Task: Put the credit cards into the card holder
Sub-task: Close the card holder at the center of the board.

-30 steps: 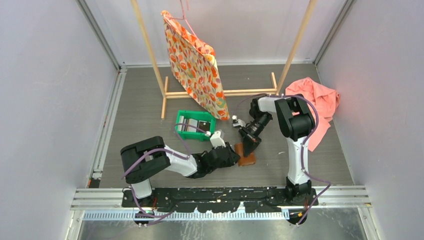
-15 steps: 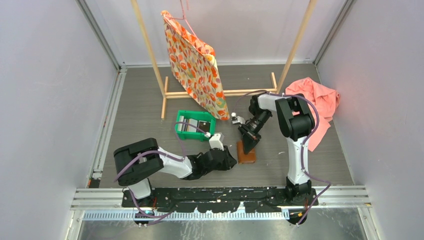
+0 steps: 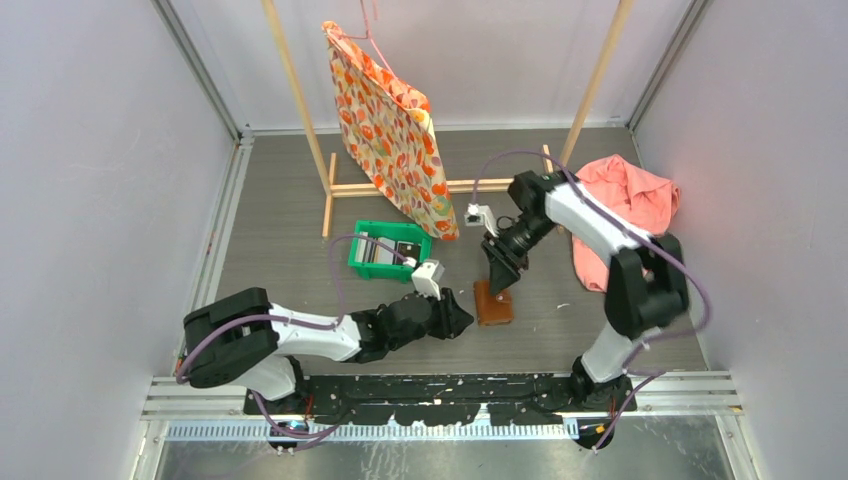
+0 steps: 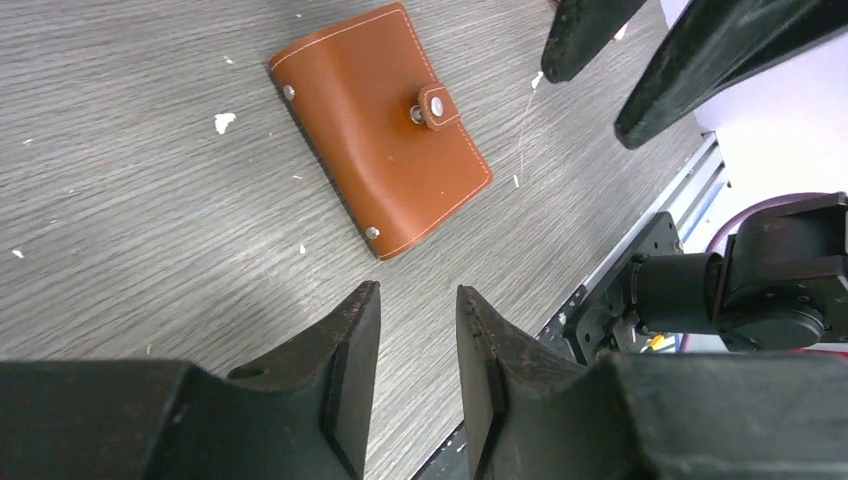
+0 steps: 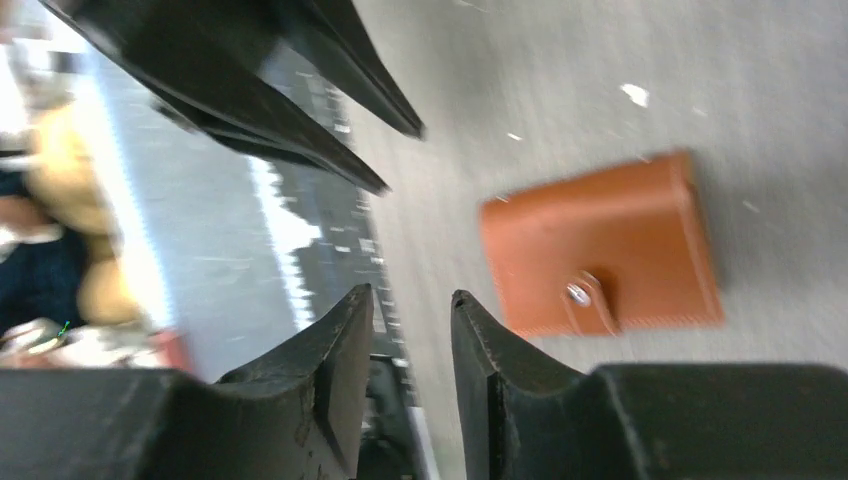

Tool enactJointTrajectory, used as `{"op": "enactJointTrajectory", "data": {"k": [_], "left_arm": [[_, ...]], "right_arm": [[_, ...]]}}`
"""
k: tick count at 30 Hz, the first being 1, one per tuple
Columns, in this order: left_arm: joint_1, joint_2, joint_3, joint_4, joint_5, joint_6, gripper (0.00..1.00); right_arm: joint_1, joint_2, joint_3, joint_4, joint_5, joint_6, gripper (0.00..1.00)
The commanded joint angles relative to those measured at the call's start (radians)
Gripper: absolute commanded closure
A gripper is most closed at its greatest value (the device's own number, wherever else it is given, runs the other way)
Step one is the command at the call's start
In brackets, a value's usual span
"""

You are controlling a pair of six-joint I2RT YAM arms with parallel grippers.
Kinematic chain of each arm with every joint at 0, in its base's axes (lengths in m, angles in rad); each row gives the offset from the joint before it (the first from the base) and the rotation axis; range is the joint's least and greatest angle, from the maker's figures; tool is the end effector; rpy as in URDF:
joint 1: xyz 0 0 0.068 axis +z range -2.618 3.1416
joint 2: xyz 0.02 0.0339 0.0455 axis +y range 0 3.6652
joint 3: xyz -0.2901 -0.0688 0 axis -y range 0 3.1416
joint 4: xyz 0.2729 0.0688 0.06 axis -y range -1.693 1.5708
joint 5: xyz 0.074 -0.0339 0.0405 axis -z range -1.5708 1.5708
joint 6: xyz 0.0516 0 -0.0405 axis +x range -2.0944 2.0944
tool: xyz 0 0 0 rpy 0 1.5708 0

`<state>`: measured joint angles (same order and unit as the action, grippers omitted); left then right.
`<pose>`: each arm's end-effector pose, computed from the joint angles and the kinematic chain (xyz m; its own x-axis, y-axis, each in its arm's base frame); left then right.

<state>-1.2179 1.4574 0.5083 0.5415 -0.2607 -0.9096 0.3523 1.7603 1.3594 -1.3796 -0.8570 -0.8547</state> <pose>0.1191 -0.2850 0.1657 -0.7352 -0.2104 -0.6444 0.3984 0.6350 -0.6619 0.2934 0.1494 0.2417 -0.5436 -0.7261 -0.4211 -0.7439 0.1844 0.6424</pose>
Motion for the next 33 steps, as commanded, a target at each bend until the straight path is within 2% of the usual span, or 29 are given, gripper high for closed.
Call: {"op": "enactJointTrajectory", "data": {"k": [1, 3, 5, 9, 11, 13, 16, 20, 24, 26, 33], "left_arm": [[-0.005, -0.025, -0.022, 0.021, -0.05, 0.07, 0.64], [-0.005, -0.015, -0.022, 0.028, -0.059, 0.081, 0.64], [-0.005, 0.007, -0.023, 0.04, -0.067, 0.086, 0.64], [-0.003, 0.059, -0.007, 0.048, -0.062, 0.078, 0.64], [-0.003, 0.085, 0.011, 0.035, -0.071, 0.076, 0.64], [0.003, 0.105, 0.027, 0.011, -0.084, 0.073, 0.65], [0.017, 0.126, 0.045, 0.0, -0.084, 0.072, 0.65], [0.037, 0.139, 0.031, 0.059, -0.052, 0.086, 0.65], [0.051, 0.144, -0.001, 0.163, -0.032, 0.14, 0.65], [0.052, 0.149, -0.018, 0.229, -0.022, 0.194, 0.65], [0.063, 0.213, -0.051, 0.406, 0.035, 0.394, 0.65]], "right_arm": [[-0.002, -0.301, -0.256, 0.458, 0.32, 0.311, 0.6], [-0.003, -0.351, -0.345, 0.554, 0.45, 0.35, 0.67], [-0.004, -0.324, -0.354, 0.559, 0.502, 0.353, 0.72], [0.003, -0.217, -0.307, 0.547, 0.49, 0.329, 0.74], [0.02, -0.201, -0.299, 0.575, 0.51, 0.32, 0.8], [0.026, -0.212, -0.316, 0.607, 0.5, 0.284, 0.81], [0.025, -0.244, -0.366, 0.635, 0.448, 0.123, 0.81], [0.006, -0.32, -0.451, 0.62, 0.299, -0.225, 0.84], [0.005, -0.297, -0.433, 0.502, 0.238, -0.482, 0.83], [0.005, -0.281, -0.427, 0.477, 0.234, -0.519, 0.84], [0.005, -0.267, -0.451, 0.54, 0.249, -0.488, 0.91]]}}
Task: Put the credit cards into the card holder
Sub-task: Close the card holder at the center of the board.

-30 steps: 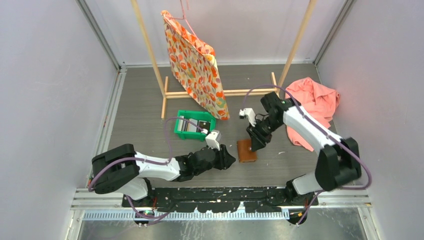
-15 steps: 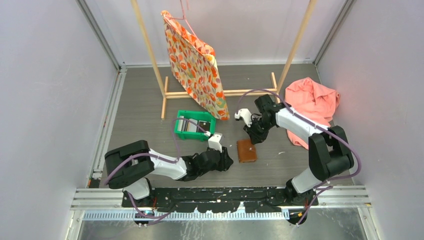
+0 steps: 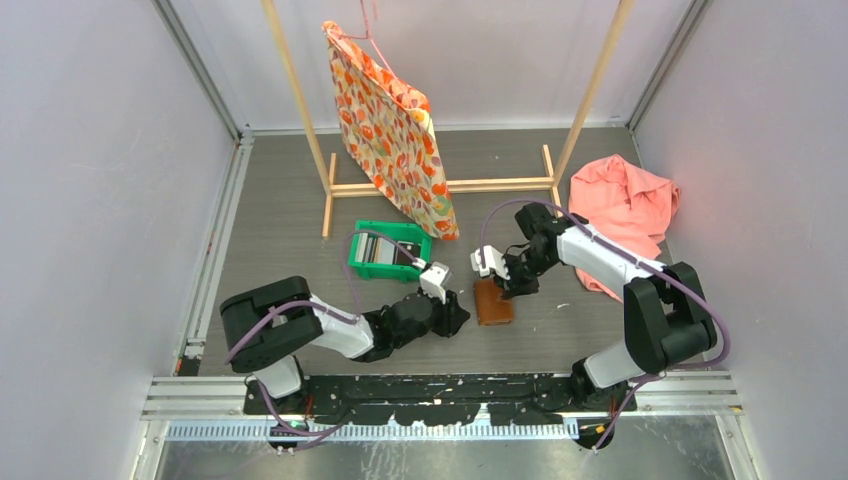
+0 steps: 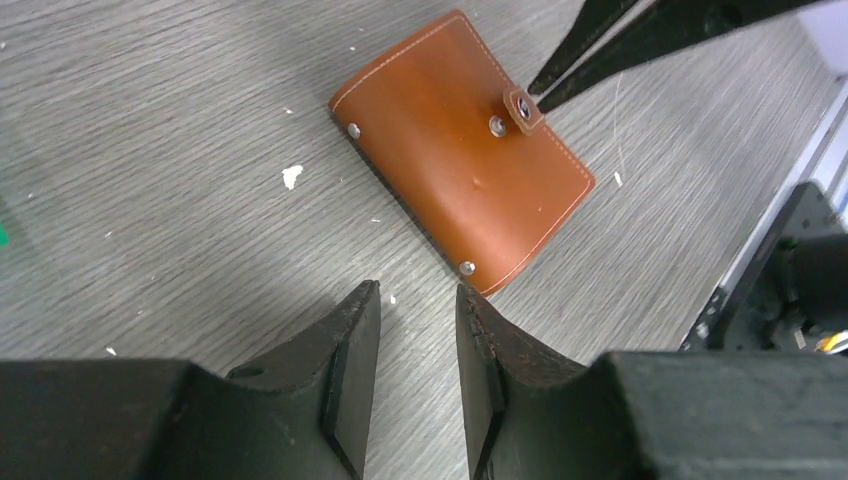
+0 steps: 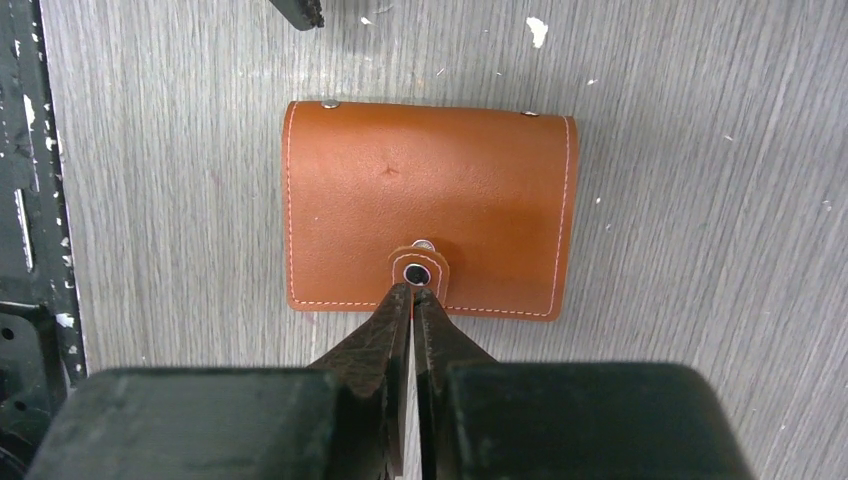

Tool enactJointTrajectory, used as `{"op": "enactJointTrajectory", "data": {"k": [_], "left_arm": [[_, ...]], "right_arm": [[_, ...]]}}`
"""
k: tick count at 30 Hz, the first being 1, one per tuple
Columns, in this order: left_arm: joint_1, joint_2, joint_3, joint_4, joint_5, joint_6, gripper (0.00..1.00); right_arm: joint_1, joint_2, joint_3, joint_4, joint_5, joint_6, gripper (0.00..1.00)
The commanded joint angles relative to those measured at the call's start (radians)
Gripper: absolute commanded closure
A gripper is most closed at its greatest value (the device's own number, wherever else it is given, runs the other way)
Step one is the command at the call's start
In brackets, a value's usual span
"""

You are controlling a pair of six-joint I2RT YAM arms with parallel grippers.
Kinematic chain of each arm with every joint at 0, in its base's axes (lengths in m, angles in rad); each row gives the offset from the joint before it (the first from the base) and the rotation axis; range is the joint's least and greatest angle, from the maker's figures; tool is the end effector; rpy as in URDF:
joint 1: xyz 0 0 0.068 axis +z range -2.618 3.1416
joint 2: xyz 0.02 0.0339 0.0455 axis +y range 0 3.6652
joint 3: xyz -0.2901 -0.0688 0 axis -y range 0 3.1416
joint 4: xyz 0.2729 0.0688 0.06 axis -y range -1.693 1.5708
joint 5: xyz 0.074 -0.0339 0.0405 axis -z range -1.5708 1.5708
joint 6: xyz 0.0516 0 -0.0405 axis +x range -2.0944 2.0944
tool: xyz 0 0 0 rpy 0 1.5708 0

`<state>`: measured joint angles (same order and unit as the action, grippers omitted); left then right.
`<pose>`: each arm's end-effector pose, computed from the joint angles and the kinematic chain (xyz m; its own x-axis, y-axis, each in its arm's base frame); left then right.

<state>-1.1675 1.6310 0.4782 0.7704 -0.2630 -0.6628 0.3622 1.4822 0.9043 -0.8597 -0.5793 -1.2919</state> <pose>0.1371 -0.2872 0.1318 -0.6037 -0.0991 -0.7910 0.5354 0.6848 -0.4944 0.2436 0.1225 0.1875 0.0953 -0.8242 -0.5582 -0.9914 -0.1293 0.0217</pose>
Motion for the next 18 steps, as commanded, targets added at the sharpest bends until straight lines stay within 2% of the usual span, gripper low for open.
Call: {"op": "enactJointTrajectory", "data": {"k": [1, 9, 18], "left_arm": [[0.017, 0.054, -0.021, 0.199, 0.052, 0.155, 0.65], [0.042, 0.156, 0.009, 0.251, 0.076, 0.084, 0.64], [0.044, 0.2, 0.079, 0.167, 0.069, 0.032, 0.64]], "right_arm": [[-0.004, 0.015, 0.005, 0.021, -0.032, -0.05, 0.91], [-0.005, 0.034, -0.005, 0.021, -0.032, -0.061, 0.91], [-0.004, 0.041, -0.003, 0.022, -0.048, -0.052, 0.89]]}}
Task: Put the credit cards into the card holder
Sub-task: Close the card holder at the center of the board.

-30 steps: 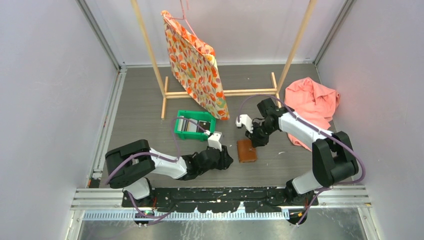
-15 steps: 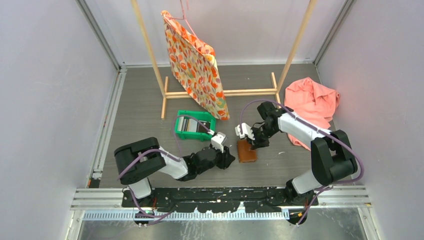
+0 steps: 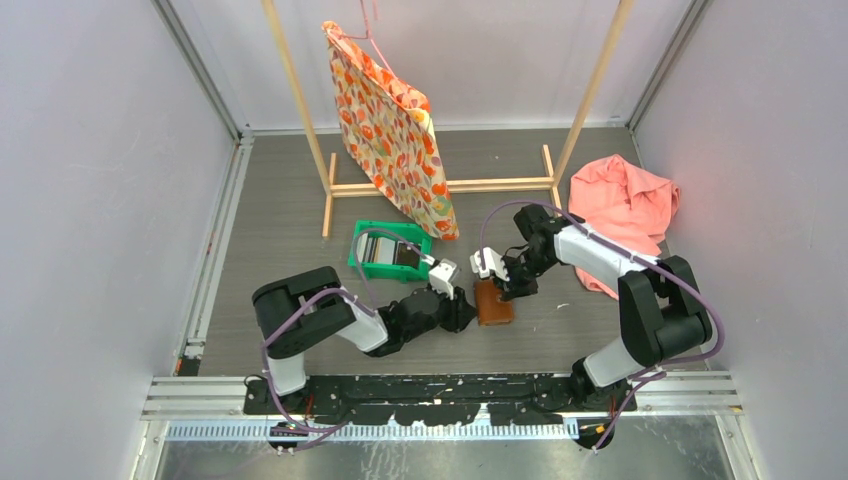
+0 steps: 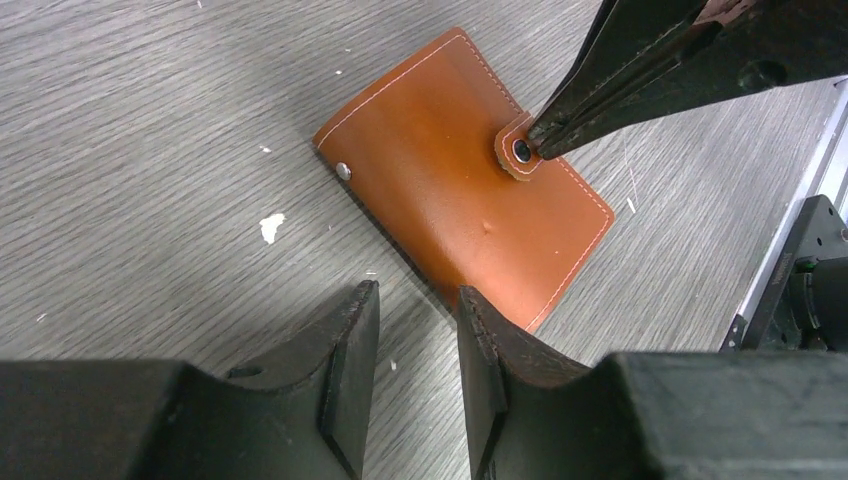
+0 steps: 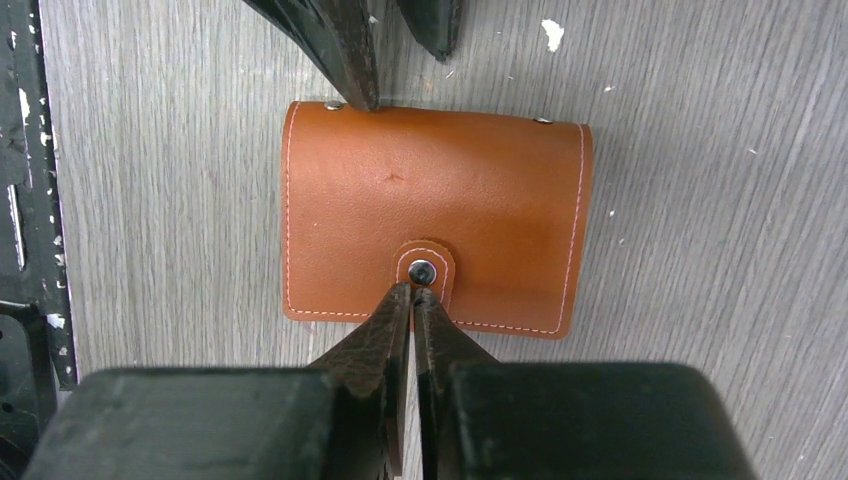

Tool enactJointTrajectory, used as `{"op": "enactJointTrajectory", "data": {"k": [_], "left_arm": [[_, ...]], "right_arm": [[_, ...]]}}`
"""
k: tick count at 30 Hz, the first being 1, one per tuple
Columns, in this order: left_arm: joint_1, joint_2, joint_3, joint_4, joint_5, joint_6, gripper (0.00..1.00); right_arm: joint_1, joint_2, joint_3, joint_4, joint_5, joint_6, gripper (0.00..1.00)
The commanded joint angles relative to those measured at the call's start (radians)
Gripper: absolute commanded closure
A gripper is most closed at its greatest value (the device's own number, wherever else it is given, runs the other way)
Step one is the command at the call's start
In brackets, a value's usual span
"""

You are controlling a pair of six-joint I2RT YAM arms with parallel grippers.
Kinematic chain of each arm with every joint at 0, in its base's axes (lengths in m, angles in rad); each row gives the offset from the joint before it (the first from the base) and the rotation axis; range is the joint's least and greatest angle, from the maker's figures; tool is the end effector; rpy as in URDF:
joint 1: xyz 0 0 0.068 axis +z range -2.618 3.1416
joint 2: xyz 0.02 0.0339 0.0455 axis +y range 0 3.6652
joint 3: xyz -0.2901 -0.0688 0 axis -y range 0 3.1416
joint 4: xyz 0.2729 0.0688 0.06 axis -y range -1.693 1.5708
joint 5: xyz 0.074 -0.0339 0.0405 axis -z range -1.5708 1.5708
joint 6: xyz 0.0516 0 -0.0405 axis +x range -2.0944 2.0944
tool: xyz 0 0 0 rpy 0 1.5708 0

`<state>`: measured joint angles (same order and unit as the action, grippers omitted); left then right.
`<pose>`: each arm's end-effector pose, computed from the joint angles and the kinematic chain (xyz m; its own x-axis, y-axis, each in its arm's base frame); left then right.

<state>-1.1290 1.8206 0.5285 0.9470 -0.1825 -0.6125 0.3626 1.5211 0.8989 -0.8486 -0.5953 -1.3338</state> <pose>0.1546 -0.3050 0.1065 -0.5875 -0.0803 -0.8053 0.5845 0.6462 -0.4908 0.2459 0.1242 0.1768 0.1179 -0.8161 -0.5658 -0.9855 -0.1660 0.0340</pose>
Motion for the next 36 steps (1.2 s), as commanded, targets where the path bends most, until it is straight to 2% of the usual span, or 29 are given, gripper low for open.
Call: {"op": "enactJointTrajectory", "data": {"k": [1, 11, 21, 31, 36], "left_arm": [[0.005, 0.01, 0.031, -0.017, -0.014, -0.02, 0.64], [0.006, 0.03, 0.052, -0.031, 0.0, -0.033, 0.64], [0.005, 0.057, 0.076, -0.049, 0.015, -0.039, 0.64], [0.005, 0.075, 0.097, -0.079, 0.018, -0.055, 0.64], [0.007, 0.06, 0.085, -0.075, 0.016, -0.056, 0.64]], "right_arm": [[-0.004, 0.001, 0.004, 0.012, -0.031, -0.005, 0.88], [0.001, 0.014, 0.003, 0.003, -0.02, -0.003, 0.8], [0.035, 0.028, 0.026, -0.028, -0.03, -0.011, 0.83], [0.036, 0.02, 0.039, -0.104, -0.064, -0.088, 0.84], [-0.043, -0.039, 0.107, -0.187, -0.123, -0.092, 0.81]]}}
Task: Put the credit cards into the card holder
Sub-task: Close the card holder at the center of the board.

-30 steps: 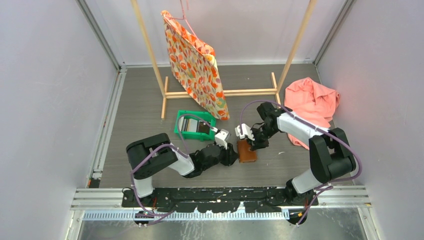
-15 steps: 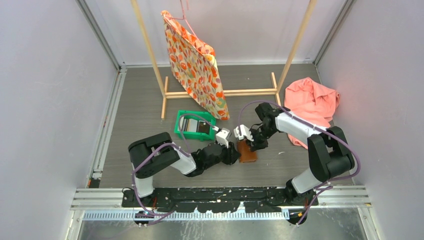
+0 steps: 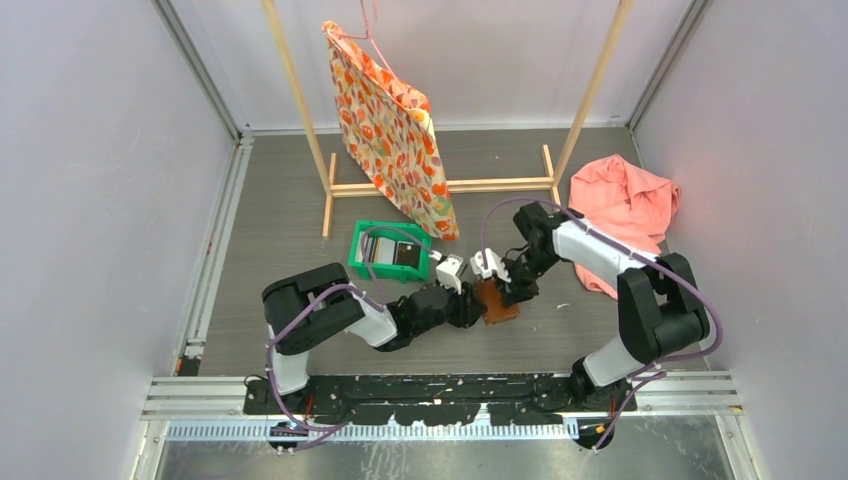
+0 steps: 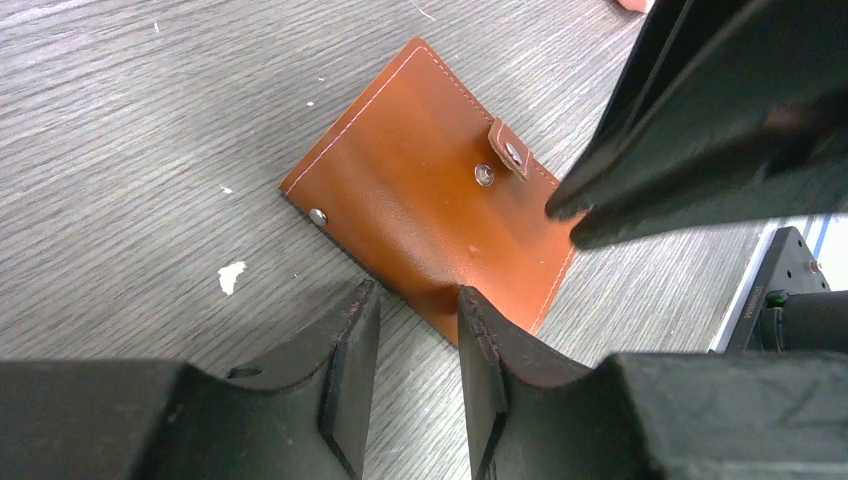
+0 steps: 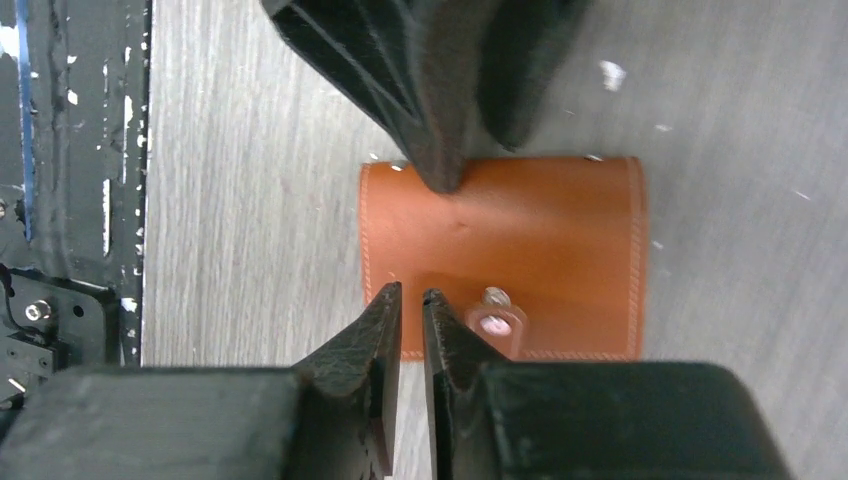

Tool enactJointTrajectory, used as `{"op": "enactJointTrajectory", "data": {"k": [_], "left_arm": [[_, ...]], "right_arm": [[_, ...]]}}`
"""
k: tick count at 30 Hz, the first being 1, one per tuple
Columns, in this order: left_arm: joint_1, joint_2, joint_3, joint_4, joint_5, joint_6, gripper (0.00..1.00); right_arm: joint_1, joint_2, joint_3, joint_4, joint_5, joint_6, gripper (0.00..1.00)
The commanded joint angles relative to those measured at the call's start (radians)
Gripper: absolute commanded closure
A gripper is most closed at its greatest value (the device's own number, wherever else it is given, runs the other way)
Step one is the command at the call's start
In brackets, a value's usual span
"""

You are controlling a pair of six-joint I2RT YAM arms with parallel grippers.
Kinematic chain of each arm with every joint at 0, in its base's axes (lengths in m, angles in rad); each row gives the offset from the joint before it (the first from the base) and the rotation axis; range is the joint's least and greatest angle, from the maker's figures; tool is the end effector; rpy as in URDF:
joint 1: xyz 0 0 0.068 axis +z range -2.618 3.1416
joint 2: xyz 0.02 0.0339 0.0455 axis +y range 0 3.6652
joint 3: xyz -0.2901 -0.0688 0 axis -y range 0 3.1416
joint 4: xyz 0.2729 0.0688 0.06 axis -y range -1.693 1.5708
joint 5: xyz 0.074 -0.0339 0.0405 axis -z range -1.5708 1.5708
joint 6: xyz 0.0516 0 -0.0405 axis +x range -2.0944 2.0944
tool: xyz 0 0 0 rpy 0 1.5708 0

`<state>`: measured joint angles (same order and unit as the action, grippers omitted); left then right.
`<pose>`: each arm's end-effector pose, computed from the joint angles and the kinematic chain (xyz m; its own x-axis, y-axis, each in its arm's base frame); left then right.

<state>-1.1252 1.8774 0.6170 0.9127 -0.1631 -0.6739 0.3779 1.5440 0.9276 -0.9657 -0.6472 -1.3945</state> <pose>0.1651 -0.3262 0.1060 -0.6293 -0.1111 -0.7692 0.5527 0.6318 -0.5435 0.2379 0.1279 0.1795 0.1206 -0.7972 -0.5916 -0.9655 -0.2327 0.1169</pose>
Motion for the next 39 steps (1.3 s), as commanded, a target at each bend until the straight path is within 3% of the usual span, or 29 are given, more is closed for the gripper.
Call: {"op": "enactJointTrajectory", "data": {"k": [1, 7, 10, 19, 39], "left_arm": [[0.004, -0.001, -0.006, -0.039, 0.0, 0.006, 0.64], [0.005, -0.026, -0.011, -0.03, 0.008, 0.01, 0.63], [0.005, -0.032, -0.016, -0.005, 0.014, 0.036, 0.63], [0.005, -0.007, 0.007, 0.005, 0.033, 0.109, 0.63], [0.033, 0.047, 0.036, -0.014, 0.072, 0.054, 0.63]], "right_arm": [[-0.091, -0.072, 0.08, -0.07, -0.073, -0.031, 0.79], [-0.141, -0.054, 0.082, -0.041, -0.076, 0.001, 0.65], [-0.128, -0.016, 0.077, 0.0, -0.058, 0.033, 0.64], [-0.127, 0.064, 0.1, 0.008, -0.047, 0.02, 0.65], [-0.072, 0.119, 0.124, -0.038, -0.006, -0.047, 0.74]]}}
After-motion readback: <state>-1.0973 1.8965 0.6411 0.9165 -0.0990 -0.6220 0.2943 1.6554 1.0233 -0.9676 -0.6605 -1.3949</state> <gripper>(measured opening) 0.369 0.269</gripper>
